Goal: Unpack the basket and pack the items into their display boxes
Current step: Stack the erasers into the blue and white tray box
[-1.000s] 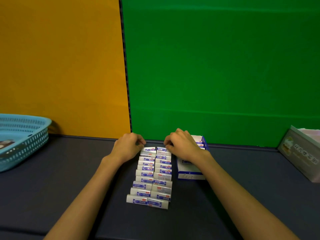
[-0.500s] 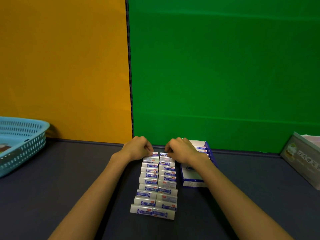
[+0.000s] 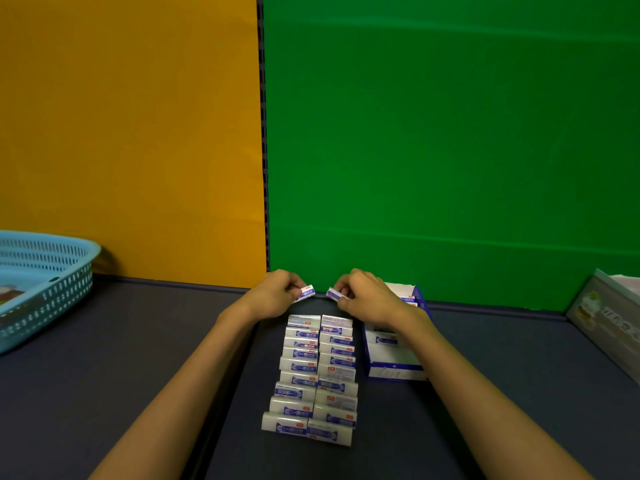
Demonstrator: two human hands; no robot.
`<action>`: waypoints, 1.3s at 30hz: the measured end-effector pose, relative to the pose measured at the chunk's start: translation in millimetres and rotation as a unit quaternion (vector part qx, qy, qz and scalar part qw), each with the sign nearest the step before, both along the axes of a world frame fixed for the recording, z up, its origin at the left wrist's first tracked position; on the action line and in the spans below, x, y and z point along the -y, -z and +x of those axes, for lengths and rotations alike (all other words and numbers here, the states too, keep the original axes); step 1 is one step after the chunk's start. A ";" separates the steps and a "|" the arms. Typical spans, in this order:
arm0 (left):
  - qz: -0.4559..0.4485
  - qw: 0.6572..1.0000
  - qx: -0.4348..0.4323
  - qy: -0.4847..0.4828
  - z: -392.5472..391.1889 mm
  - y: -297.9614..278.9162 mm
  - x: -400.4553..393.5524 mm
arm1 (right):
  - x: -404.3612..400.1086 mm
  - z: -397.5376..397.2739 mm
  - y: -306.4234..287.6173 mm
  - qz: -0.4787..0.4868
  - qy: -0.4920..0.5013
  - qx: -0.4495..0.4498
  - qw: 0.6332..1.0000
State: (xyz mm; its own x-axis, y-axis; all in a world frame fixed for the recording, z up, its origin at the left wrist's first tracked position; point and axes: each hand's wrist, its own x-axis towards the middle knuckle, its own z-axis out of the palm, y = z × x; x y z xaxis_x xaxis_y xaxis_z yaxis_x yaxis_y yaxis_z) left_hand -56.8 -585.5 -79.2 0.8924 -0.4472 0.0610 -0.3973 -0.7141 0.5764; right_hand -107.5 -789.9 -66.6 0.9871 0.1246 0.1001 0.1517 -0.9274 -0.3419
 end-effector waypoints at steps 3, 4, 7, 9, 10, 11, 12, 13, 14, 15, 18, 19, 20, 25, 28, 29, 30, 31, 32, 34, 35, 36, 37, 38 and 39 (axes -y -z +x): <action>-0.039 0.999 -0.017 0.000 -4.2 -4.0 -1.2 | 2.5 -1.9 -4.3 0.080 0.021 0.019 0.996; -0.049 0.999 -0.021 0.004 -5.8 -5.1 -1.0 | 3.5 -2.9 -5.4 0.106 0.026 0.024 0.994; -0.070 0.997 -0.030 0.015 -13.0 -9.8 2.0 | 7.8 -7.1 -8.4 0.184 0.031 0.022 0.982; -0.089 0.995 -0.044 0.023 -18.3 -13.9 6.1 | 11.7 -11.3 -10.9 0.217 0.030 0.016 0.976; -0.098 0.993 -0.051 0.027 -21.1 -16.5 8.4 | 14.4 -13.2 -12.2 0.233 0.031 0.015 0.972; -0.105 0.992 -0.056 0.029 -23.8 -18.9 11.0 | 17.8 -14.6 -12.9 0.251 0.030 0.013 0.967; -0.109 0.992 -0.056 0.032 -26.6 -21.0 13.2 | 21.5 -16.4 -13.5 0.268 0.027 0.009 0.963; -0.112 0.992 -0.055 0.035 -29.0 -23.1 15.7 | 25.3 -18.5 -13.7 0.282 0.024 0.004 0.959; -0.115 0.991 -0.053 0.040 -32.2 -25.1 18.3 | 28.8 -21.4 -13.9 0.294 0.024 -0.003 0.956; -0.117 0.991 -0.051 0.046 -35.4 -27.0 21.5 | 32.3 -24.9 -14.3 0.304 0.026 -0.010 0.952; -0.112 0.991 -0.041 0.063 -45.9 -33.2 33.3 | 44.2 -38.0 -18.4 0.325 0.028 -0.021 0.945; -0.107 0.991 -0.033 0.066 -49.2 -35.8 37.7 | 48.1 -42.6 -20.8 0.326 0.025 -0.023 0.945; -0.103 0.992 -0.026 0.071 -52.8 -38.4 42.2 | 52.3 -46.7 -22.9 0.323 0.022 -0.023 0.946; -0.074 0.993 0.002 0.094 -68.4 -44.8 63.4 | 75.7 -64.5 -28.3 0.284 0.016 -0.017 0.959; -0.044 0.993 0.039 0.107 -78.6 -42.8 77.6 | 90.8 -77.3 -28.2 0.234 0.017 -0.042 0.971; -0.030 0.992 0.052 0.115 -81.5 -40.8 81.6 | 94.3 -81.0 -27.3 0.208 0.014 -0.052 0.977; -0.013 0.990 0.063 0.123 -83.5 -37.9 85.1 | 96.7 -83.8 -25.8 0.178 0.012 -0.059 0.982; 0.005 0.989 0.070 0.130 -84.8 -34.4 88.2 | 98.0 -86.2 -23.8 0.148 0.009 -0.063 0.987; 0.022 0.988 0.078 0.134 -86.1 -30.9 91.0 | 98.7 -87.6 -21.2 0.120 0.006 -0.062 0.991; 0.060 0.984 0.102 0.136 -87.6 -23.9 96.5 | 99.3 -89.2 -16.2 0.072 0.002 -0.055 0.996; 0.084 0.981 0.117 0.133 -88.6 -20.9 99.1 | 99.0 -89.9 -14.8 0.054 -0.001 -0.053 0.997; 0.105 0.977 0.132 0.128 -90.1 -18.9 101.5 | 98.4 -90.8 -13.7 0.039 -0.002 -0.053 0.998; 0.121 0.974 0.142 0.125 -92.1 -18.0 103.4 | 97.7 -91.3 -13.2 0.029 -0.003 -0.054 0.998; 0.132 0.972 0.150 0.124 -93.8 -16.8 105.2 | 97.1 -92.0 -12.6 0.020 -0.004 -0.054 0.998; 0.138 0.970 0.156 0.124 -95.5 -15.7 106.9 | 96.8 -92.2 -12.2 0.013 -0.005 -0.054 0.998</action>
